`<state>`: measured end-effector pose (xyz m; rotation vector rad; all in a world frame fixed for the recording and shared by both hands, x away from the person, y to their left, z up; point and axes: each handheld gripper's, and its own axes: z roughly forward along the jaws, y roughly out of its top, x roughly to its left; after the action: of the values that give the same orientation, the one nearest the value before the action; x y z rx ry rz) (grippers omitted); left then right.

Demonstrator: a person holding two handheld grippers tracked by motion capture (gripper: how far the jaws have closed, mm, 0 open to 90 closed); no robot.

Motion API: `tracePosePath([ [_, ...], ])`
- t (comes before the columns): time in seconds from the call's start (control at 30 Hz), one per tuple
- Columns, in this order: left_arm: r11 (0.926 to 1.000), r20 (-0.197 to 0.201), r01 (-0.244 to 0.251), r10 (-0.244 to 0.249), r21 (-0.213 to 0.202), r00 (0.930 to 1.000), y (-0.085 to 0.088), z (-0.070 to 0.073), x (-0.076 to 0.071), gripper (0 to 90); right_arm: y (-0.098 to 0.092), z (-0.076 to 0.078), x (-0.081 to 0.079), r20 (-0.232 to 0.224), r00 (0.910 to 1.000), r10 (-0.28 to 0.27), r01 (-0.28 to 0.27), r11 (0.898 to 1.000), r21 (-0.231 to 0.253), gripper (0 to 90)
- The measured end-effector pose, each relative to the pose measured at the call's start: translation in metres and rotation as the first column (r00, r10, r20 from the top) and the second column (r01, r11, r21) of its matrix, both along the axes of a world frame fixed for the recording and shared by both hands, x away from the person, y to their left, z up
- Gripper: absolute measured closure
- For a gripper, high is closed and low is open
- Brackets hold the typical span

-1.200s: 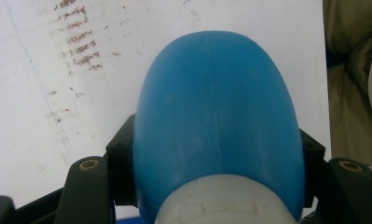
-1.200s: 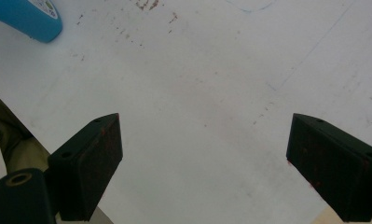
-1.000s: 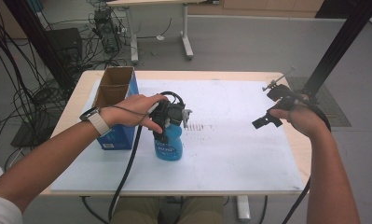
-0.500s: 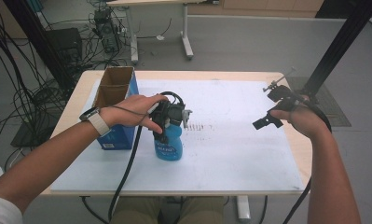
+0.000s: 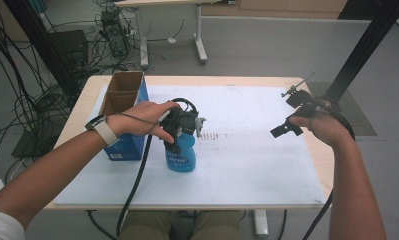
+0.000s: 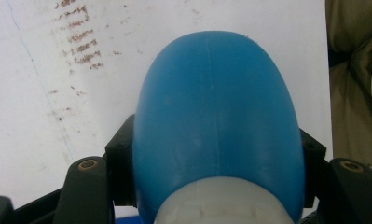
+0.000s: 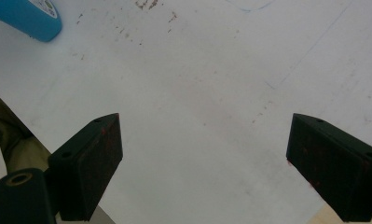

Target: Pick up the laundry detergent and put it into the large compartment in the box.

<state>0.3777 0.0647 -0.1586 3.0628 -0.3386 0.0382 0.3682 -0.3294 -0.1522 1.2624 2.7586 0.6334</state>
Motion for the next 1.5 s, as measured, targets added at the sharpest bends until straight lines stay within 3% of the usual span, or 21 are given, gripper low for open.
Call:
tracePosePath([
  [1.5, 1.0000, -0.006, -0.006, 0.006, -0.007, 1.0000, 0.0017, -0.0003, 0.0009, 37.2, -0.0018, -0.0010, -0.0029, 0.007, 1.0000, 0.001, -0.001, 1.000, 0.002, 11.4],
])
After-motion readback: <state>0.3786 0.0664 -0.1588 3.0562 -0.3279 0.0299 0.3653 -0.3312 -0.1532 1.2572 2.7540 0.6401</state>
